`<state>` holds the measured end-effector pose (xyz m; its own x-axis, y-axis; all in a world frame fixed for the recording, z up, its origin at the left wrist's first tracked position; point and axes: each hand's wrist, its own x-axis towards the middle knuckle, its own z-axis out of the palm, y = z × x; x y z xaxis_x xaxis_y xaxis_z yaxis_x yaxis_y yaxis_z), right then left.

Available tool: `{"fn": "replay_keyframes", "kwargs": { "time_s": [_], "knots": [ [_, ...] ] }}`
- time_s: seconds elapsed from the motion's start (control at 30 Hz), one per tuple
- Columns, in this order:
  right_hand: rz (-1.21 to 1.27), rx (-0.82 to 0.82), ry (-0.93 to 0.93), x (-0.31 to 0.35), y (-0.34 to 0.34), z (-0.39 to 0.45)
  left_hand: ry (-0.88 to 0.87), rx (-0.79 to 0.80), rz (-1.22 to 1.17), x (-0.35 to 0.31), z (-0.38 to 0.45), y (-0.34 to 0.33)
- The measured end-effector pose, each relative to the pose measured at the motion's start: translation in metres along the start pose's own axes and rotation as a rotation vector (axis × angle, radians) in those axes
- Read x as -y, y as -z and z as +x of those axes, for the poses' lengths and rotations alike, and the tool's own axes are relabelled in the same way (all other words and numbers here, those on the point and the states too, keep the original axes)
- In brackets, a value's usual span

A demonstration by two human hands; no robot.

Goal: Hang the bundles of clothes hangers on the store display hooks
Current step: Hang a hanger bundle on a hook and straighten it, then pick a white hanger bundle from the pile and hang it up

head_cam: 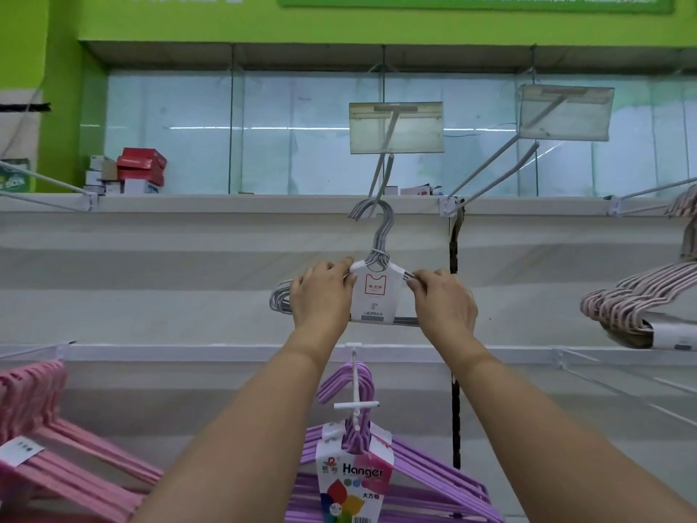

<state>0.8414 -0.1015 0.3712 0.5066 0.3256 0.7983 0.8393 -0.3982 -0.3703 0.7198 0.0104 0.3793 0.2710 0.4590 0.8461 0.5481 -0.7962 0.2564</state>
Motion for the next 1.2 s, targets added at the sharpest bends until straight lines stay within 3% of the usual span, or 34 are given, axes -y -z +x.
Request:
{"fn": "replay_keyframes", "kwargs": {
  "time_s": [0.33,0.63,0.93,1.2],
  "knots": [
    [-0.093,0.037,-0.076,0.005,-0.031,0.029,0.053,0.043,0.001,0.007,0.022,-0.036],
    [-0.119,-0.053,-0.050,-0.001,-0.034,0.033,0.021,0.184,0.021,0.006,0.021,-0.044],
    [-0.103,-0.066,-0.034,-0.006,-0.024,0.008,-0.096,0.254,0.029,0.014,-0.012,-0.041],
    [-0.074,0.004,-0.112,-0.017,-0.009,-0.045,-0.059,0.229,-0.074,0.026,-0.059,-0.026]
  ]
}}
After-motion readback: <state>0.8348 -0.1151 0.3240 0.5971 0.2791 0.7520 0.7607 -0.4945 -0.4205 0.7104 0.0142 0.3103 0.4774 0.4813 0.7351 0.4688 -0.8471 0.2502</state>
